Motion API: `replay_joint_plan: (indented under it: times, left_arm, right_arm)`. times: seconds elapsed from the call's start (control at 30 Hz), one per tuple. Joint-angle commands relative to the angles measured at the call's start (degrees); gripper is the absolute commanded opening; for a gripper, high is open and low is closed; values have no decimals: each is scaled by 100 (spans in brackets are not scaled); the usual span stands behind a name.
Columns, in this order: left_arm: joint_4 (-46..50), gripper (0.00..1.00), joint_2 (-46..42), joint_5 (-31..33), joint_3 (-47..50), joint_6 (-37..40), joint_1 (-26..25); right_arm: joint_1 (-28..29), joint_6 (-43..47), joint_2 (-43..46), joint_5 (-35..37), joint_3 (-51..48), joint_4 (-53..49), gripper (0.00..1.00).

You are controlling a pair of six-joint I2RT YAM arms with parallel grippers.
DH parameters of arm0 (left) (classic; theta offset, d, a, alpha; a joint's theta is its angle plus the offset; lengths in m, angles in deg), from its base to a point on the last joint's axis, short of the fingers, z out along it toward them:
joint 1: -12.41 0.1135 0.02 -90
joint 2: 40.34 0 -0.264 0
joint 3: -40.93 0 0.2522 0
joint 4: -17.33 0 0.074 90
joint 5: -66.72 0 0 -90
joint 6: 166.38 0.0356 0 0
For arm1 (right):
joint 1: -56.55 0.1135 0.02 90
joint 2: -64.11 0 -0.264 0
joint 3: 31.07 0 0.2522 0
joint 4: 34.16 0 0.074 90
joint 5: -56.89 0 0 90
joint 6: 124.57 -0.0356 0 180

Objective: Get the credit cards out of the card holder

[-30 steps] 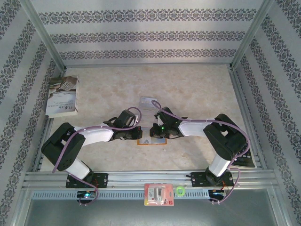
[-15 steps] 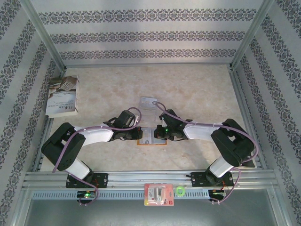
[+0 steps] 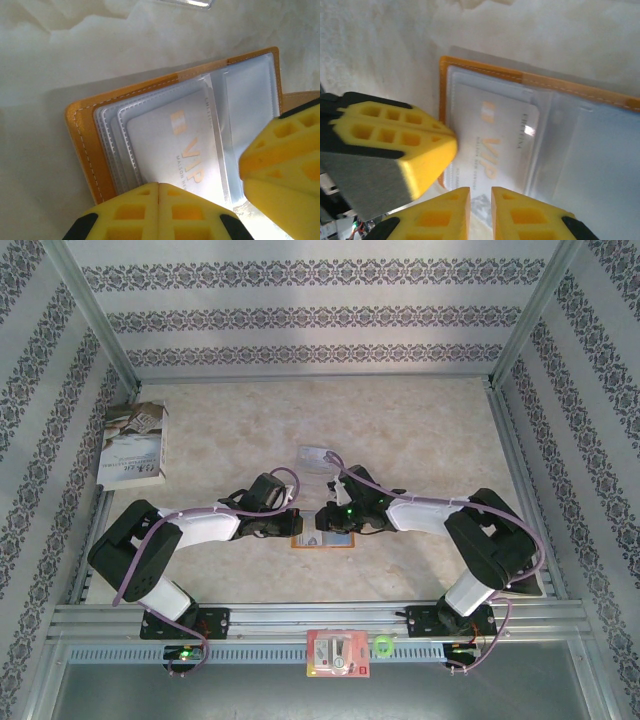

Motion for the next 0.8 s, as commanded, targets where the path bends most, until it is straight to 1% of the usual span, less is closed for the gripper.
replay_joint_plan:
  times: [0.0,0.17,0.57,0.77]
  left_arm:
    - [475,0,252,130,236,-1,81]
    - [434,0,312,107,286,7,115]
    - [512,0,396,141,291,16,146]
    - [481,0,432,138,300,7,145]
  right_arm:
    - [-118,-7,-119,-45,27,60,19]
    - [-145,33,-128,33,-27,-23,21]
    - [-120,51,-287,80,-27,-73,21]
    - [-99,42,-373,45,-36,-17,18]
